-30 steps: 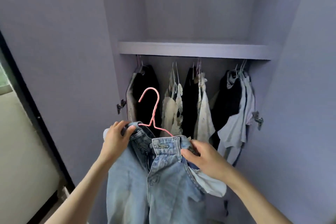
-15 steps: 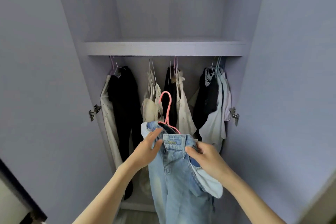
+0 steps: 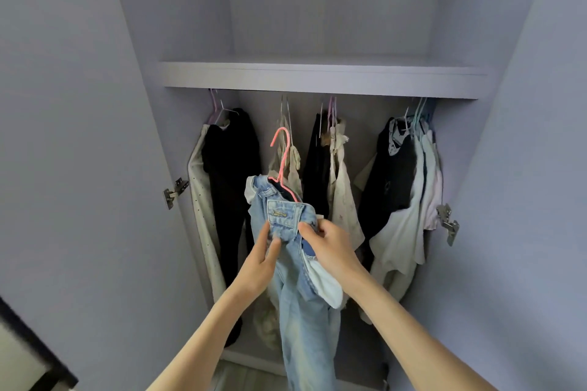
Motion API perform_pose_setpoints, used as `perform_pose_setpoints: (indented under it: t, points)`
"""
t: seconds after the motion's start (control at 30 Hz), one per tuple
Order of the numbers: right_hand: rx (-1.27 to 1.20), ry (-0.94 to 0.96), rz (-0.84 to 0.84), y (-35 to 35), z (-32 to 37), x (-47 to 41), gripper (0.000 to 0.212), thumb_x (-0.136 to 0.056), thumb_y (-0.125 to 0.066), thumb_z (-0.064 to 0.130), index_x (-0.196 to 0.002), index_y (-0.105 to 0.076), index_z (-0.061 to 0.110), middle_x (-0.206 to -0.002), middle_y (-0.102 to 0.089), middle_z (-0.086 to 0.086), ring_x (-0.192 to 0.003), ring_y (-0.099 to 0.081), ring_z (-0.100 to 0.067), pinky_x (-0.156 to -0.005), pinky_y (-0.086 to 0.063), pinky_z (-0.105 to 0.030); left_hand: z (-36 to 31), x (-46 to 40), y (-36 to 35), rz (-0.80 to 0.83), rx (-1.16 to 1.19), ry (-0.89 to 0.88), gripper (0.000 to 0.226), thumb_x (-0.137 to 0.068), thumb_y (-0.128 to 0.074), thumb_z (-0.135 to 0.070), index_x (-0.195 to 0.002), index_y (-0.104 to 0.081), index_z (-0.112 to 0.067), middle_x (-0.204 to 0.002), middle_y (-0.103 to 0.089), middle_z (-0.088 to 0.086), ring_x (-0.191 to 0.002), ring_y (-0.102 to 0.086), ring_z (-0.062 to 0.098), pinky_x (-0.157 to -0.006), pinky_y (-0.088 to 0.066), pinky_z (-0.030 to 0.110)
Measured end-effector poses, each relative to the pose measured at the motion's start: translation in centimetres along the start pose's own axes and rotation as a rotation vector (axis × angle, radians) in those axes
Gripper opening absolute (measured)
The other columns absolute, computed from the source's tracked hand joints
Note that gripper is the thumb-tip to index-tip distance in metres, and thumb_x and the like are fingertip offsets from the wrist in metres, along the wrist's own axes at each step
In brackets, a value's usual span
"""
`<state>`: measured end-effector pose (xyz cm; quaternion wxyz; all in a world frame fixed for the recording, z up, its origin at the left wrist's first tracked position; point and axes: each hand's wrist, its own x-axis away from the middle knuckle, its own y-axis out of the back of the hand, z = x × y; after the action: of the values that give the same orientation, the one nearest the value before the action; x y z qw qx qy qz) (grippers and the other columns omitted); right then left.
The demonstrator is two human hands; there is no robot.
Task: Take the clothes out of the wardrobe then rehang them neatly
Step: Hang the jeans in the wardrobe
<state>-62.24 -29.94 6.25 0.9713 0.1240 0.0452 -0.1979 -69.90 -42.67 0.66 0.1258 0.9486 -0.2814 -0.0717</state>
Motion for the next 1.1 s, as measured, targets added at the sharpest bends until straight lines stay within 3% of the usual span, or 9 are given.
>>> perform_pose_setpoints:
  t: [0.2,0.3,0.43,0.57,0.63,0.77,0.87,0.97,1.1]
  points:
    - [-0.052,-0.063,0.020,-4.6,-0.8,-8.2,0.019,-0.090,-0.055,0.018,-0.078,-0.056,0.002,-0.061,-0.044,0.001,-0.054,-0.037,-0.007,-0.045,-0.029,-0.013,2.7,-5.9,4.4,0.000,-0.092,-0.003,0.056,-0.099,-0.033,-0.033,-0.148,-0.006,-0.026,-0.138,-0.021,-0.024,-0.131,-0.020,-0.005,-0.103,-0.018,0.014]
    - [-0.037,-0.106,0.022,-7.4,-1.6,-13.4,0.030,-0.089,-0.056,0.016,-0.063,-0.042,0.012,-0.047,-0.035,0.011,-0.041,-0.029,-0.002,-0.041,-0.024,-0.013,5.2,-10.2,7.8,0.024,-0.139,0.017,0.057,-0.099,-0.033,-0.035,-0.147,-0.004,-0.030,-0.138,-0.027,-0.024,-0.132,-0.025,0.000,-0.102,-0.021,0.016]
    - [0.040,-0.095,-0.075,-11.1,-1.8,-20.6,0.039,-0.090,-0.056,0.015,-0.059,-0.031,0.014,-0.053,-0.030,0.005,-0.047,-0.027,-0.007,-0.042,-0.022,-0.015,7.5,-16.3,13.2,0.032,-0.195,0.025,0.055,-0.097,-0.035,-0.036,-0.147,-0.012,-0.031,-0.148,-0.025,-0.013,-0.137,-0.024,0.007,-0.113,-0.020,0.027]
    - [0.065,-0.140,-0.198,-13.5,-2.2,-26.6,0.039,-0.092,-0.056,0.022,-0.060,-0.034,0.013,-0.054,-0.034,0.002,-0.051,-0.036,-0.014,-0.052,-0.026,-0.028,8.4,-21.2,17.3,-0.152,-0.296,0.009,0.050,-0.099,-0.040,-0.022,-0.146,-0.022,-0.020,-0.147,-0.033,0.000,-0.136,-0.029,0.014,-0.106,-0.020,0.017]
    - [0.041,-0.161,-0.234,-14.0,-2.3,-28.9,0.038,-0.092,-0.056,0.021,-0.062,-0.035,0.012,-0.055,-0.035,0.002,-0.051,-0.036,-0.013,-0.050,-0.027,-0.025,8.7,-23.5,19.2,-0.275,-0.387,-0.044,0.048,-0.098,-0.042,-0.015,-0.144,-0.028,-0.014,-0.146,-0.034,0.005,-0.135,-0.031,0.017,-0.103,-0.018,0.013]
    - [0.008,-0.168,-0.186,-14.5,-2.1,-32.8,0.032,-0.092,-0.056,0.017,-0.068,-0.036,0.008,-0.056,-0.033,-0.001,-0.049,-0.033,-0.014,-0.038,-0.024,-0.015,9.4,-27.6,22.0,-0.394,-0.521,-0.091,0.052,-0.095,-0.045,-0.012,-0.144,-0.027,-0.008,-0.147,-0.032,0.014,-0.136,-0.030,0.026,-0.113,-0.023,0.036]
    - [0.037,-0.141,-0.203,-15.6,-1.7,-35.2,0.026,-0.090,-0.059,0.017,-0.072,-0.046,0.004,-0.060,-0.042,-0.003,-0.054,-0.041,-0.015,-0.049,-0.033,-0.021,9.2,-30.2,23.1,-0.482,-0.593,-0.120,0.054,-0.095,-0.045,-0.019,-0.144,-0.026,-0.005,-0.145,-0.035,0.017,-0.133,-0.033,0.032,-0.108,-0.030,0.049]
    - [0.065,-0.100,-0.261,-17.0,-1.1,-37.2,0.026,-0.088,-0.060,0.016,-0.067,-0.047,0.008,-0.060,-0.046,0.000,-0.056,-0.043,-0.013,-0.061,-0.032,-0.026,8.8,-32.1,23.2,-0.527,-0.602,-0.087,0.055,-0.096,-0.047,-0.027,-0.144,-0.028,-0.008,-0.144,-0.034,0.016,-0.131,-0.035,0.032,-0.105,-0.034,0.050]
    - [0.076,-0.054,-0.316,-17.8,-0.6,-39.8,0.034,-0.090,-0.058,0.016,-0.062,-0.038,0.018,-0.059,-0.045,0.003,-0.053,-0.042,-0.006,-0.053,-0.026,-0.022,8.7,-34.3,23.6,-0.545,-0.683,0.011,0.053,-0.096,-0.045,-0.033,-0.144,-0.030,-0.018,-0.146,-0.031,0.009,-0.132,-0.033,0.026,-0.104,-0.036,0.042]
